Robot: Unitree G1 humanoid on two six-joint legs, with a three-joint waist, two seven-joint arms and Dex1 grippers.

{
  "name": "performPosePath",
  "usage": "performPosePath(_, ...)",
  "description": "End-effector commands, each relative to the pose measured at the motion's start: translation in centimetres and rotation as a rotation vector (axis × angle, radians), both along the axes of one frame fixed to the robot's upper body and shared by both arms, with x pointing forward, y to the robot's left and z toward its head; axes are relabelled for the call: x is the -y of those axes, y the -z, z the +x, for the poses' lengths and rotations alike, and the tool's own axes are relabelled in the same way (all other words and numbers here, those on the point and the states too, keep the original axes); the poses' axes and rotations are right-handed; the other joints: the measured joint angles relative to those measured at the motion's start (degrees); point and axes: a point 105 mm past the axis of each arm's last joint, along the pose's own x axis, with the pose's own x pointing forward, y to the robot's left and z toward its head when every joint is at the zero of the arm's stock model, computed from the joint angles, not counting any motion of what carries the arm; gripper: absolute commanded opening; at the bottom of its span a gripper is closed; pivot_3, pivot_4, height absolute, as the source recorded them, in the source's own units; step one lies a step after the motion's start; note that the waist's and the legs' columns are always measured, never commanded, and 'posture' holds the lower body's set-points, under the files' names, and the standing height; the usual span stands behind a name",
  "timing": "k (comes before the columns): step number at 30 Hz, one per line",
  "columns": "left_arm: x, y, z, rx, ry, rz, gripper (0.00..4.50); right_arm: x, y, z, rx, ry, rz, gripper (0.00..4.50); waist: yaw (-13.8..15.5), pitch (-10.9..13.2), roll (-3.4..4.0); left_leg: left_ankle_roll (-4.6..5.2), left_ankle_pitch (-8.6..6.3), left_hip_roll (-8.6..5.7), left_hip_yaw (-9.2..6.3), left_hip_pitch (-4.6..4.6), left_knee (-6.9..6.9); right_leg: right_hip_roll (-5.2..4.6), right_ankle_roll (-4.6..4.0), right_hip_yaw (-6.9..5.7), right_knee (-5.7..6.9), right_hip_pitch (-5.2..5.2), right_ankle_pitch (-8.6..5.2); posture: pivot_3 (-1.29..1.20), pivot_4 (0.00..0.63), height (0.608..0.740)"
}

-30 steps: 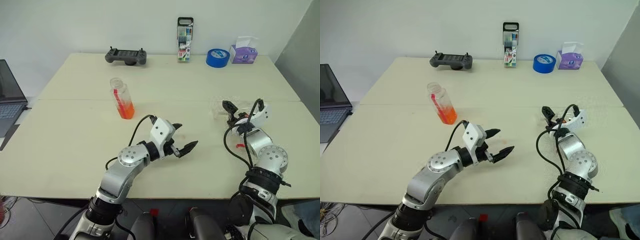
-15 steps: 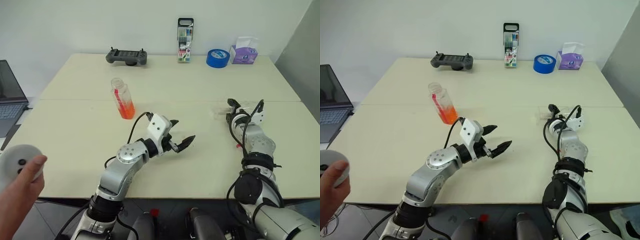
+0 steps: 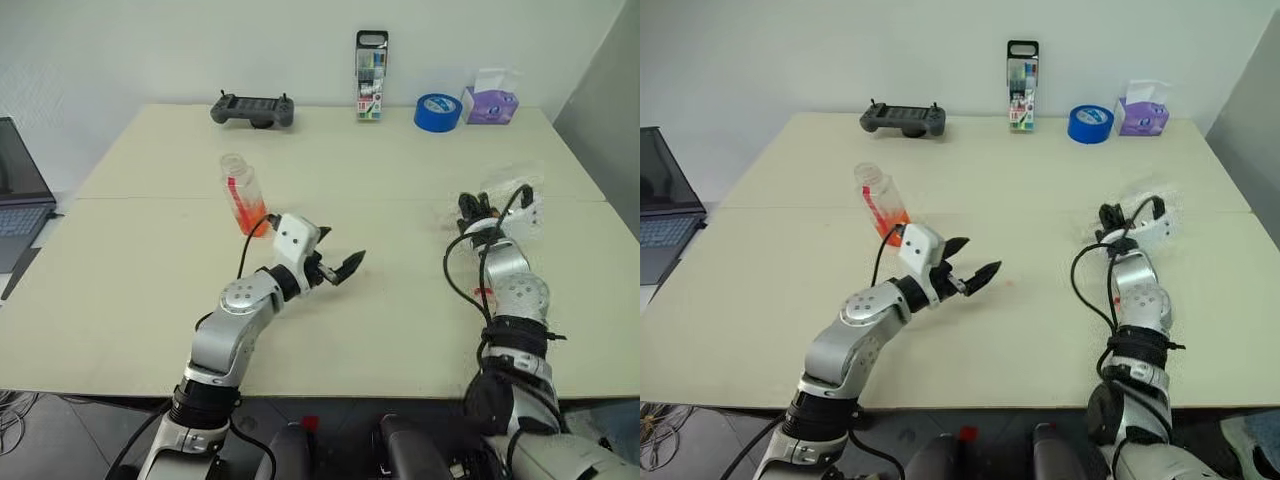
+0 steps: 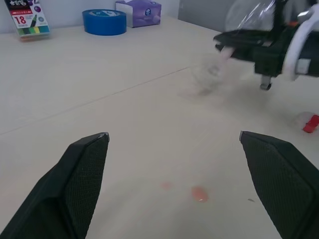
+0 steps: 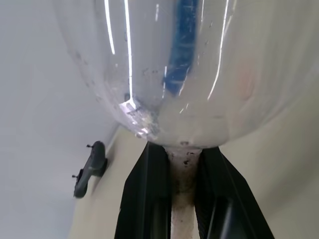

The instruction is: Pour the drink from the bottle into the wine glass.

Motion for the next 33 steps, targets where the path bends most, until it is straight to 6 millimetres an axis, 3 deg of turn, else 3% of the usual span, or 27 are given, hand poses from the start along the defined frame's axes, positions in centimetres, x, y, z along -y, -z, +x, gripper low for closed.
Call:
performPosePath(1,-2.2,-1.7,-1.3,0.049,0.017,-0.033,4.5,-7.7,-3.4,-2.3,0.245,-0.183,-0.378,0.26,-0.85,-0.02,0.0,0.0,0.0,0.04,-0.01,0.04,-0.03,0.0,0.0,0.01,-0.01,0.01,0.0,0.0,0.15,0.74)
performPosePath(6,-6.4,-1.1,-2.8,0.041,-0.084,0.032,4.5,-13.1,0.1,-1.9,0.327,-0.249,-0.649,0.26,-0.72,-0.02,-0.01,-0.01,0.0,0.16,-0.09,0.25,-0.27,0.09,-0.04,-0.16,-0.03,0.12,-0.03,0.0,0.15,0.74)
performPosePath(10,-8.1,-2.7,-2.9,0.079,-0.156,0.009,4.5,-14.3,2.0,-1.1,0.342,-0.244,-0.668,0.26,0.59,0.04,-0.11,-0.06,0.03,0.1,-0.23,-0.02,-0.08,0.08,-0.11,-0.25,-0.07,0.06,-0.02,0.0,0.15,0.74)
performPosePath(13,-8.8,-2.8,-3.8,0.074,-0.157,0.037,4.5,-15.4,3.6,-1.2,0.348,-0.291,-0.679,0.26,0.9,0.02,-0.13,-0.08,0.03,-0.08,-0.21,-0.05,0.05,-0.06,-0.09,-0.2,-0.14,0.09,-0.01,0.0,0.15,0.74)
performPosePath(21,-8.0,-1.6,-4.8,0.029,-0.13,0.06,4.5,-14.7,8.3,-1.6,0.278,-0.33,-0.719,0.26,0.87,-0.01,-0.19,-0.09,0.03,-0.04,-0.25,0.03,0.04,-0.22,-0.07,-0.15,-0.13,0.12,0.01,0.0,0.15,0.74)
performPosePath(26,-7.0,-1.1,-5.4,-0.017,-0.058,0.057,4.5,-13.8,9.8,-1.9,0.26,-0.329,-0.758,0.26,0.83,-0.03,-0.21,-0.09,0.02,0.01,-0.23,0.17,-0.01,-0.17,-0.07,-0.19,-0.06,0.2,0.01,0.0,0.15,0.74)
performPosePath(33,-7.2,-0.8,-5.2,-0.034,-0.048,0.072,4.5,-13.4,11.2,-2.1,0.223,-0.36,-0.791,0.26,0.86,-0.04,-0.22,-0.08,0.02,-0.02,-0.24,0.36,-0.02,-0.17,-0.08,-0.19,-0.13,0.43,0.0,0.0,0.15,0.74)
